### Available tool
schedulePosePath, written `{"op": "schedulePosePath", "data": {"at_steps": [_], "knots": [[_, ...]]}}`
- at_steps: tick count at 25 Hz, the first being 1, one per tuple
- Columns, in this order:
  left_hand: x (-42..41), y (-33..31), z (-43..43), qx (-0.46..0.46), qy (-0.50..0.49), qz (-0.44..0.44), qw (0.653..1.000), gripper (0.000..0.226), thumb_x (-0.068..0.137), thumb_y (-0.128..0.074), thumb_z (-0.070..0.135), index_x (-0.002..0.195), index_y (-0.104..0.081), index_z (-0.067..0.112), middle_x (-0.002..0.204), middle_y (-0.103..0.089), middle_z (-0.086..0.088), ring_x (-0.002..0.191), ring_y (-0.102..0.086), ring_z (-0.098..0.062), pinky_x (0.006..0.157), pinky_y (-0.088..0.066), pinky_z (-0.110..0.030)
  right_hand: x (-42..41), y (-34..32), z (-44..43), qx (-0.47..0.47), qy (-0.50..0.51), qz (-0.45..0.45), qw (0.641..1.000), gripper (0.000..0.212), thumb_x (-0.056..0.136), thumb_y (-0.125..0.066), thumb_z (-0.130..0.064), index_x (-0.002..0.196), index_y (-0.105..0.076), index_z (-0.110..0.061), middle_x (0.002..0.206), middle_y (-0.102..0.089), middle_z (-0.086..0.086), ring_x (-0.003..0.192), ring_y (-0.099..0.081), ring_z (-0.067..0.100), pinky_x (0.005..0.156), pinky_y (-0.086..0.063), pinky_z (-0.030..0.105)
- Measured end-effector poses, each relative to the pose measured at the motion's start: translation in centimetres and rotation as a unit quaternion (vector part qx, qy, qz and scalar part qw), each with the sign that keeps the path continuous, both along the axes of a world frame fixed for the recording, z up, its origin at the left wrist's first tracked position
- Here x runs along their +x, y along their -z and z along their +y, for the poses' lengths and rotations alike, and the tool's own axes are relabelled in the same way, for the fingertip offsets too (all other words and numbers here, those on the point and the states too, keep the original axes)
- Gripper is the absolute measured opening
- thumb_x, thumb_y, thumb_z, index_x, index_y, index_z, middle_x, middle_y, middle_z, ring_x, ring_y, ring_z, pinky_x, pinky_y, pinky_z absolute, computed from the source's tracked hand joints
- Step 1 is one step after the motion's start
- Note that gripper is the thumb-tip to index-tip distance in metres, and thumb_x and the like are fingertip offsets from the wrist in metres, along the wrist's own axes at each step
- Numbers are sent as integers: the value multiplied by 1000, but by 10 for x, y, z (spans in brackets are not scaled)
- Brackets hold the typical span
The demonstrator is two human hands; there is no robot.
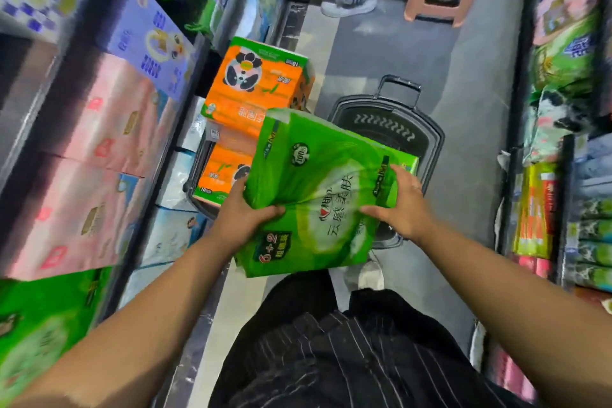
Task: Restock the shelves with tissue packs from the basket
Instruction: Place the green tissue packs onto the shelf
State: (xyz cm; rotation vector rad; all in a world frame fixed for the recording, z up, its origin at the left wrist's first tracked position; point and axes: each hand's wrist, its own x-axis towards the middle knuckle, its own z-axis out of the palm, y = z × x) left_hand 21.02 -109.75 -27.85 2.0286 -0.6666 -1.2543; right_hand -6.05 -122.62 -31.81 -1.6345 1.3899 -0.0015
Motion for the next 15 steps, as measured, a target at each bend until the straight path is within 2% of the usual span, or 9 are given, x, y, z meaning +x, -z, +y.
{"op": "schedulePosePath", "data": {"at_steps": [2,5,6,8,10,13,15], "knots": [[-9,-15,35,-25,-96,90,991,74,61,-87,17,124,-47,19,111,-69,-5,94,-69,-23,76,-55,-31,-5,-2,12,40,-3,-5,999,116,65,-82,-49,154,-13,-19,157,-18,15,144,-20,30,116,-20,40],[-19,-28,83,-57,-202,148,966,82,50,-87,19,124,-53,11,115,-68,-16,95,-69,-33,75,-56,-40,-4,-8,26,82,-20,-47,995,124,60,-84,-53,153,-6,-28,154,-27,11,141,-29,30,115,-28,47],[-22,-30,96,-66,-219,157,961,81,52,-86,16,126,-53,8,116,-68,-18,95,-69,-34,75,-57,-41,-2,-12,27,94,-13,-69,993,125,60,-86,-52,153,-4,-31,151,-32,8,138,-34,28,113,-32,47],[-31,-38,120,-79,-255,176,948,76,56,-84,14,126,-55,6,115,-68,-20,91,-70,-33,73,-57,-40,6,-21,30,130,4,-109,986,119,69,-85,-38,154,-2,-26,140,-42,0,128,-44,21,105,-36,34],[-38,-47,146,-87,-298,186,932,72,59,-82,14,125,-55,6,115,-68,-19,89,-70,-32,72,-57,-39,17,-37,35,170,-7,-127,977,102,80,-78,-26,154,-7,-19,133,-47,0,114,-48,17,94,-38,28],[-46,-60,186,-90,-362,190,908,73,59,-80,12,128,-53,8,119,-66,-21,94,-69,-35,80,-56,-44,34,-52,49,206,-26,-159,965,97,75,-79,-27,151,-19,-24,130,-54,-3,105,-58,18,90,-45,33],[-49,-70,209,-109,-409,181,888,71,64,-76,6,130,-51,9,111,-69,-19,83,-71,-32,69,-58,-40,48,-61,64,205,-47,-169,963,95,75,-80,-24,149,-23,-23,124,-59,0,101,-62,19,87,-48,34]]}}
